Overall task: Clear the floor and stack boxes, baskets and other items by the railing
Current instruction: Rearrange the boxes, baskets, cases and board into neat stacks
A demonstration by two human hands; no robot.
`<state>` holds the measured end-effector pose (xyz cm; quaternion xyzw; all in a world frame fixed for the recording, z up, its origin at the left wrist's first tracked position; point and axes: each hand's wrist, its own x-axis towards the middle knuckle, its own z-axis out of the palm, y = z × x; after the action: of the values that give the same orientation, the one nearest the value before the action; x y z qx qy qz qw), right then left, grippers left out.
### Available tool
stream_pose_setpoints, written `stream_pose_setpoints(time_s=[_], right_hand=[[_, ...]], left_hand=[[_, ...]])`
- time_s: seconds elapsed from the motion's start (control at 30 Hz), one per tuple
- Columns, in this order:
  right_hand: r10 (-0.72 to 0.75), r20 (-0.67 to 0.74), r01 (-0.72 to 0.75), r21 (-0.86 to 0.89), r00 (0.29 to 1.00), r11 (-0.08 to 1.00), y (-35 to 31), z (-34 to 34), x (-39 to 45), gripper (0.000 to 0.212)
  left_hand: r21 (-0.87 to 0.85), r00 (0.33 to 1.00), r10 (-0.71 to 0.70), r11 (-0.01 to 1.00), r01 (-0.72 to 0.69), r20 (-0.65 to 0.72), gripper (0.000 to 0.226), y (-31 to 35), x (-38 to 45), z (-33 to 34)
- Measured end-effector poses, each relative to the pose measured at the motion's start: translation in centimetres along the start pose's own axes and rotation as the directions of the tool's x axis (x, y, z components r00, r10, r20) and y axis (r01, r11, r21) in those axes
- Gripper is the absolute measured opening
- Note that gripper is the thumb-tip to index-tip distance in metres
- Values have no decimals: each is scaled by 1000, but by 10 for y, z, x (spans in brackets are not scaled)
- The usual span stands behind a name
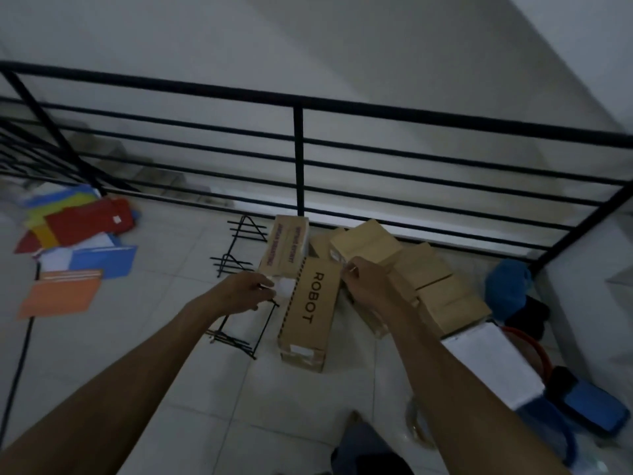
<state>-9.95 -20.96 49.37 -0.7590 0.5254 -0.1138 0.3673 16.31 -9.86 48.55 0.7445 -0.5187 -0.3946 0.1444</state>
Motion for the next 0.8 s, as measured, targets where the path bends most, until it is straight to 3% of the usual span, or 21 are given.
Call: stream_pose_setpoints(time_s=[0.23,0.4,0.5,0.63,0.77,0.8], right_hand=[[16,27,-14,-59,1000,998,-25,-15,33,26],[31,40,-27,-79,999,996,-29,-14,80,24],[53,48,-50,-58,997,997,-21,-4,112,23],[55,60,-52,-56,997,997,4,21,155,36],[76,37,-76,1,996,997,49,61,196,6],[89,31,-90,11,996,996,64,74,209,8]], left_hand=[[-36,999,48,998,-48,5,34,3,25,-35],[12,992,60,998,-59,-115,43,1,69,-49],[-42,986,22,999,-29,-167,42,3,96,-46],[-77,981,5,997,-20,-194,34,5,138,-27],[-127,984,-4,992,-19,-179,22,-13,197,20],[-142,986,1,990,-25,-165,23,-22,216,36]])
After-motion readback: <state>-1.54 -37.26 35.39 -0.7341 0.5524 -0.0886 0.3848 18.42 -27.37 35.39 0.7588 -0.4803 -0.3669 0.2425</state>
